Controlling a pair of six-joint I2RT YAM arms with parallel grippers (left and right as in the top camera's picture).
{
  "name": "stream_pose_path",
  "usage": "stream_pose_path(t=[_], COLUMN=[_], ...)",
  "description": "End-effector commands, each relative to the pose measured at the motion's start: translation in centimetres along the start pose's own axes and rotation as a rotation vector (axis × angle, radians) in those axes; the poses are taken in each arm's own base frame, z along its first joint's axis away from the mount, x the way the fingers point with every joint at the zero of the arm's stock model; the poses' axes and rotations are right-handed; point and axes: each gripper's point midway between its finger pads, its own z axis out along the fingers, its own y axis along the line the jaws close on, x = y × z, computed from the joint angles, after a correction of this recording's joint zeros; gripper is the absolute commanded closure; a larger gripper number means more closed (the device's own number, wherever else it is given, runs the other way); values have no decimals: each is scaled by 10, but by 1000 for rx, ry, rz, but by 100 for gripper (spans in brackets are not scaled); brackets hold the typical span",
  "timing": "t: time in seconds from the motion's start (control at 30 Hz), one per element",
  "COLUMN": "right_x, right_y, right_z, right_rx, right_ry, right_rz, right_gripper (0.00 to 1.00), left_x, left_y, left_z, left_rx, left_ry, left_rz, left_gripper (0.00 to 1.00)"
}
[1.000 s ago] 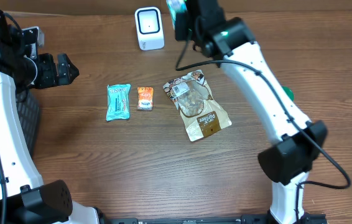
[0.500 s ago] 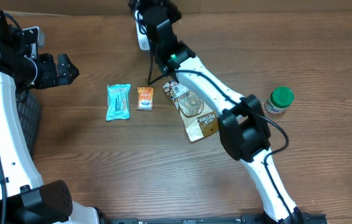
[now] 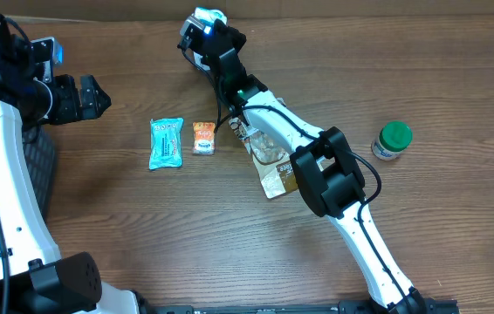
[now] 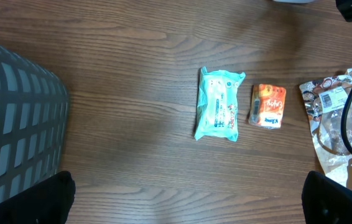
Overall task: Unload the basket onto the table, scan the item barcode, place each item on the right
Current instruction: 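Hold the blue Kleenex pack in front of the white scanner, then place the blue Kleenex pack on the right side beside the jar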
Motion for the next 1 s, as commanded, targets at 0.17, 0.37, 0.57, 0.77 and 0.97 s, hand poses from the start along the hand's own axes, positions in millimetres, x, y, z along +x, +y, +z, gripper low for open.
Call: stream_pose_path(t=[0.17, 0.37, 0.57, 0.77, 0.97], right_x=[-7, -40, -53, -21, 82], right_y=[-23, -81, -144, -175, -161], right_z=[-3, -36, -107, -189, -232], right_rx=[45, 11, -74, -234, -347], right_ry=[3, -4, 100, 310, 727], right_rz=[20, 192, 489, 763, 875], right_gripper=[96, 96, 96, 96, 96], left_x=[-3, -3, -3, -3, -3], left_y=[-4, -3, -3, -3, -3], left_z=[-4, -4, -4, -4, -4], left_rx=[11, 11, 11, 11, 11], left_ry=[-18, -18, -18, -18, -18], left_rz=[25, 25, 25, 25, 25], left_gripper=[0, 0, 0, 0, 1])
